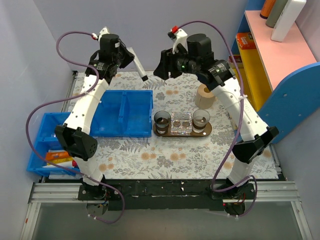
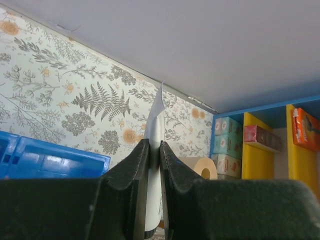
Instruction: Prepare toiletry sets of a toothbrush and toothpaste on the tray
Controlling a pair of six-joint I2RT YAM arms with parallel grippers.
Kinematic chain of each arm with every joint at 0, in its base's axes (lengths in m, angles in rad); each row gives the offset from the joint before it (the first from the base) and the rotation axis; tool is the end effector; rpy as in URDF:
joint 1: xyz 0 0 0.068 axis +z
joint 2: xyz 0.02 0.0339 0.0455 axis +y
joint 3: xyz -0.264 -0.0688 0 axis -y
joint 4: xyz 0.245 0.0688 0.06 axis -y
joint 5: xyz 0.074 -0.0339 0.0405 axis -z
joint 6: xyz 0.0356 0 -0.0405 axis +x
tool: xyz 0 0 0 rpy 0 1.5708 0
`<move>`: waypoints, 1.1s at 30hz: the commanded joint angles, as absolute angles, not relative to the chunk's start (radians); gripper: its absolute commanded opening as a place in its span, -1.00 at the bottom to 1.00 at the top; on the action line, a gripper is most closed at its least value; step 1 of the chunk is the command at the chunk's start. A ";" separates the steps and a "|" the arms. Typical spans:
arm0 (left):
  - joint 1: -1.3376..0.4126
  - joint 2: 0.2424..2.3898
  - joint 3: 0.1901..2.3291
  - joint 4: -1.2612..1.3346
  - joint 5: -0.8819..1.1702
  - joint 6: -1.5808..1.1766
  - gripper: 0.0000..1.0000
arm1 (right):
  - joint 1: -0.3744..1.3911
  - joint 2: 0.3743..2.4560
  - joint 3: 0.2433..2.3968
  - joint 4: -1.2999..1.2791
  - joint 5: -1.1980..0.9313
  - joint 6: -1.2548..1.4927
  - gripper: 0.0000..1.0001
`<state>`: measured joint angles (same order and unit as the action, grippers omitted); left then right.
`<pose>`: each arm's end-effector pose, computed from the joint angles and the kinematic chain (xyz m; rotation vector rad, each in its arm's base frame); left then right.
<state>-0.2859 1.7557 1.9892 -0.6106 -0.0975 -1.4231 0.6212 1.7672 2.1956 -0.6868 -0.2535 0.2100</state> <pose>0.3797 -0.1080 0.4478 -1.1843 1.7246 -1.0046 0.2992 0.2251 0.5011 -0.5674 1.8122 0.8079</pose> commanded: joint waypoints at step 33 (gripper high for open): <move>-0.497 1.776 2.079 -0.765 -0.193 -1.704 -1.00 | 0.698 1.931 2.100 -0.672 0.043 0.078 0.29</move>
<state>-0.4938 1.8469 2.0373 -0.7856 -0.2066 -1.6844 0.6964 1.9202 2.1136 -0.7063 0.0418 0.0952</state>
